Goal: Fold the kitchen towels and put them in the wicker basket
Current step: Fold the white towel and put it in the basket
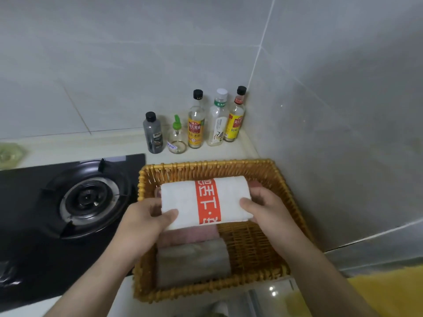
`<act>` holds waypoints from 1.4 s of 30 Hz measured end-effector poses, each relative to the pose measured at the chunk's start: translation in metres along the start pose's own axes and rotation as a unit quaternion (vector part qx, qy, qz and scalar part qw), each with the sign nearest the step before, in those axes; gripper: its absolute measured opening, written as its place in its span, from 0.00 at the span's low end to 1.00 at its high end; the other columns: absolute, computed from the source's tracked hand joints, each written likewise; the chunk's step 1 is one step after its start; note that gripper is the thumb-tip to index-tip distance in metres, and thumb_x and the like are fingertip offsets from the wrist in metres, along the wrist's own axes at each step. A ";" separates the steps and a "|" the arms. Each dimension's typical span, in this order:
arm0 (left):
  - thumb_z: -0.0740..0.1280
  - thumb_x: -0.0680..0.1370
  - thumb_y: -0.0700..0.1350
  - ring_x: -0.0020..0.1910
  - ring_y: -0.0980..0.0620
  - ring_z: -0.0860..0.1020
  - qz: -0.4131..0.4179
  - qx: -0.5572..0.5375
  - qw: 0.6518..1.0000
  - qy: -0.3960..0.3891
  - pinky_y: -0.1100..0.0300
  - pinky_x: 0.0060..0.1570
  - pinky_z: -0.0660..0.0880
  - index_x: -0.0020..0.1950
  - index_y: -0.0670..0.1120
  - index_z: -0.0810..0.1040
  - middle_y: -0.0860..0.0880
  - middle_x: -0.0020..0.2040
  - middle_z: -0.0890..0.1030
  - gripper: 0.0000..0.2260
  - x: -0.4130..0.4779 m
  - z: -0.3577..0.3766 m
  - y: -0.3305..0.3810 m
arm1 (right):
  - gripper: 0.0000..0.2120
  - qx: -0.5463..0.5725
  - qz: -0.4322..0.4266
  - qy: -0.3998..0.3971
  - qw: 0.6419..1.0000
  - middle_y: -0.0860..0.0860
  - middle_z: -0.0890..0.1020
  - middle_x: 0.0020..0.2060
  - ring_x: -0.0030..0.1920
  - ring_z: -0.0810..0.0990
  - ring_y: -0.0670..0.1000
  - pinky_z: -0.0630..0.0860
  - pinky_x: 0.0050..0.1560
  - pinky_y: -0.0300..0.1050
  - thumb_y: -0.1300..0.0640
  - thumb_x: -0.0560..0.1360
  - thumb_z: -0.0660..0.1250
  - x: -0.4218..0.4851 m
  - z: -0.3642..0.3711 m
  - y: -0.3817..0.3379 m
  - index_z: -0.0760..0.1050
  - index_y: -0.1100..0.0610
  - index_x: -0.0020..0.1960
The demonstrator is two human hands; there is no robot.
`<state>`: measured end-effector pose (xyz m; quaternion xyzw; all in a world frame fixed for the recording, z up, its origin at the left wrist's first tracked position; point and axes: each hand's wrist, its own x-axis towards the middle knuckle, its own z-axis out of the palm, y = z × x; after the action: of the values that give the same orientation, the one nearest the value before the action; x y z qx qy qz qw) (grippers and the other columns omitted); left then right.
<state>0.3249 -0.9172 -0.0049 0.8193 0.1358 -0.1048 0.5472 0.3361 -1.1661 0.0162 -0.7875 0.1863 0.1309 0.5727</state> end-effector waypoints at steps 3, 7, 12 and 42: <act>0.72 0.76 0.47 0.42 0.57 0.83 -0.043 0.009 0.999 -0.011 0.61 0.39 0.80 0.51 0.50 0.81 0.54 0.46 0.85 0.05 0.008 0.029 -0.005 | 0.12 -0.016 0.022 -0.004 1.000 0.44 0.83 0.52 0.49 0.84 0.46 0.82 0.51 0.47 0.52 0.79 0.66 0.014 -0.017 0.013 0.75 0.48 0.63; 0.72 0.76 0.46 0.46 0.54 0.82 -0.079 0.038 0.996 -0.011 0.65 0.35 0.78 0.57 0.44 0.79 0.51 0.50 0.83 0.12 0.022 0.068 -0.013 | 0.17 -0.090 0.010 -0.017 0.996 0.44 0.78 0.58 0.47 0.77 0.39 0.76 0.41 0.35 0.54 0.81 0.63 0.030 -0.036 0.029 0.67 0.48 0.69; 0.72 0.75 0.44 0.37 0.59 0.79 -0.090 0.092 0.992 -0.015 0.71 0.32 0.74 0.48 0.45 0.80 0.56 0.39 0.81 0.05 0.036 0.110 -0.014 | 0.21 -0.172 -0.006 -0.067 0.983 0.44 0.75 0.62 0.57 0.75 0.43 0.76 0.51 0.39 0.57 0.81 0.58 0.048 -0.057 0.051 0.62 0.45 0.73; 0.68 0.75 0.51 0.42 0.54 0.77 -0.053 0.325 0.939 -0.096 0.60 0.42 0.73 0.46 0.48 0.76 0.52 0.42 0.77 0.07 0.081 0.170 -0.040 | 0.42 -0.490 0.028 -0.100 0.865 0.61 0.53 0.76 0.73 0.65 0.59 0.67 0.70 0.51 0.60 0.79 0.63 0.087 -0.037 0.090 0.36 0.62 0.78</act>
<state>0.3834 -1.0507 -0.1302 0.9304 0.0842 -0.2498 0.2549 0.3737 -1.2385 -0.0861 -0.9441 0.0617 0.2991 0.1242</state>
